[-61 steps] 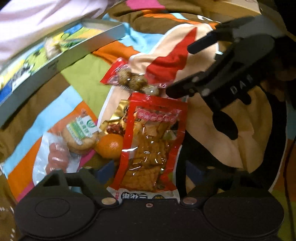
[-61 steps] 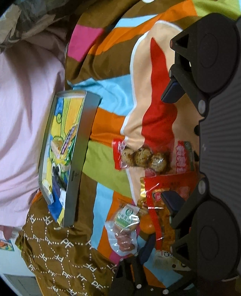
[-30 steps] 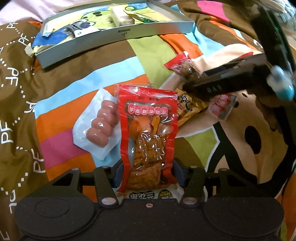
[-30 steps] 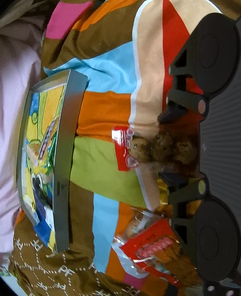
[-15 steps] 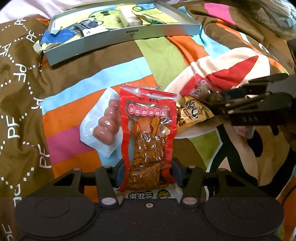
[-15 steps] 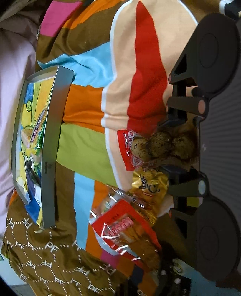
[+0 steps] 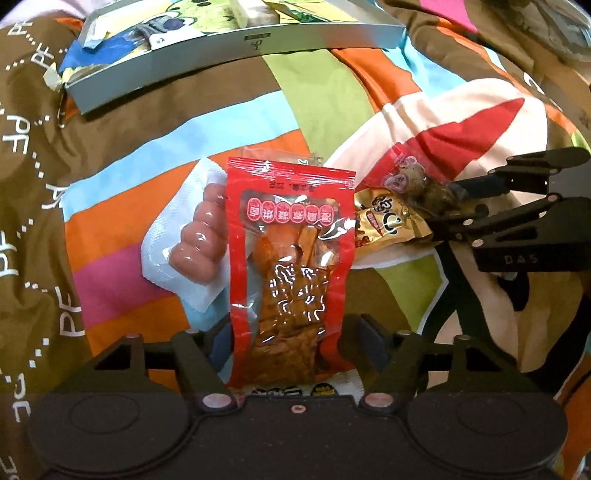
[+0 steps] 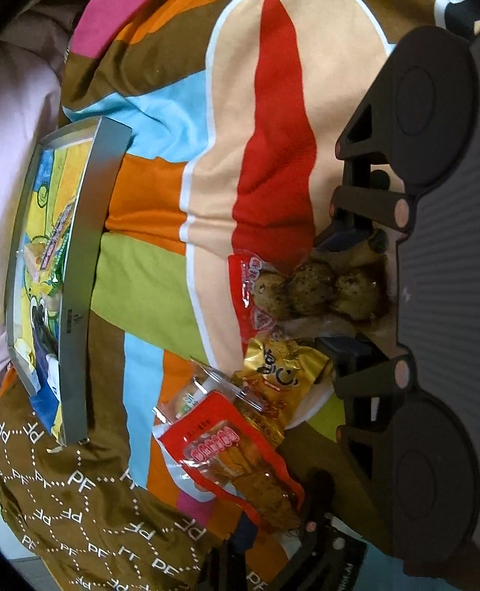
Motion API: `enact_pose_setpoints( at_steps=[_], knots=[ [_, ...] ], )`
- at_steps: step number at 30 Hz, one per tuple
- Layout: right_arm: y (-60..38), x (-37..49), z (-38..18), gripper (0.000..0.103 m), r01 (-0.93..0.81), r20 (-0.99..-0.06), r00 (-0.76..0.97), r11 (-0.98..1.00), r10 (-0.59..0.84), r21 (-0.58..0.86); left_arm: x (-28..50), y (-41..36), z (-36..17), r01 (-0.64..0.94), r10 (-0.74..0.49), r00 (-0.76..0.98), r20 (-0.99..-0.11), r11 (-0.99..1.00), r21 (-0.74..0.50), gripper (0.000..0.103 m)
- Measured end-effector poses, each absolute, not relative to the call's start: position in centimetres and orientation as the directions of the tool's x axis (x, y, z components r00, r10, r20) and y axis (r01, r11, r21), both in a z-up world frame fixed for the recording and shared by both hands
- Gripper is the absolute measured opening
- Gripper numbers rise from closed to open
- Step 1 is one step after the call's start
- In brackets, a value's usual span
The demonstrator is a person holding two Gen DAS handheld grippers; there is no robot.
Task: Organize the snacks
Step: 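Grasp the red spicy-strip bag with the left gripper while the right gripper grasps the quail-egg packet, then lift both packets and carry them toward the grey tray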
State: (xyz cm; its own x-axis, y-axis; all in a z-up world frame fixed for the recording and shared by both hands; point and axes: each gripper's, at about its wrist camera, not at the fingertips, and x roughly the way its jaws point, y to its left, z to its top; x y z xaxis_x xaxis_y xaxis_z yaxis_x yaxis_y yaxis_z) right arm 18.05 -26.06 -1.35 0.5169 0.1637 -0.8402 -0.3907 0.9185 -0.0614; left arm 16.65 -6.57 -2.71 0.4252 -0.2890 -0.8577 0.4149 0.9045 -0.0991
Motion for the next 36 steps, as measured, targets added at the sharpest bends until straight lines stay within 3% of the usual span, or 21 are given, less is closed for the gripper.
enact_pose_setpoints(
  at_steps=[3,10,23,36],
  knots=[
    [-26.1,17.7,-1.5,0.059,-0.42,-0.848,0.5,0.906,0.178,-0.058,16.8,-6.4,-2.5,0.416,-0.294,0.416,-0.86,0.903,-0.107,0.059],
    [-25.0,16.1,-1.3,0.045,-0.476,-0.84,0.525,0.866,0.138,-0.155,16.2,-6.2,-1.8,0.407,-0.302,0.427,-0.852,0.906,-0.117,0.05],
    [-21.8,11.4,-2.0,0.044,-0.565,-0.706,0.708,0.59,-0.014,-0.577,15.0,-6.6,-0.8,0.423,-0.261,0.481,-0.837,0.905,-0.039,0.043],
    [-22.1,11.5,-2.0,0.044,-0.546,-0.668,0.744,0.552,-0.026,-0.63,14.5,-7.0,-0.8,0.43,-0.234,0.508,-0.829,0.903,0.009,0.043]
  ],
)
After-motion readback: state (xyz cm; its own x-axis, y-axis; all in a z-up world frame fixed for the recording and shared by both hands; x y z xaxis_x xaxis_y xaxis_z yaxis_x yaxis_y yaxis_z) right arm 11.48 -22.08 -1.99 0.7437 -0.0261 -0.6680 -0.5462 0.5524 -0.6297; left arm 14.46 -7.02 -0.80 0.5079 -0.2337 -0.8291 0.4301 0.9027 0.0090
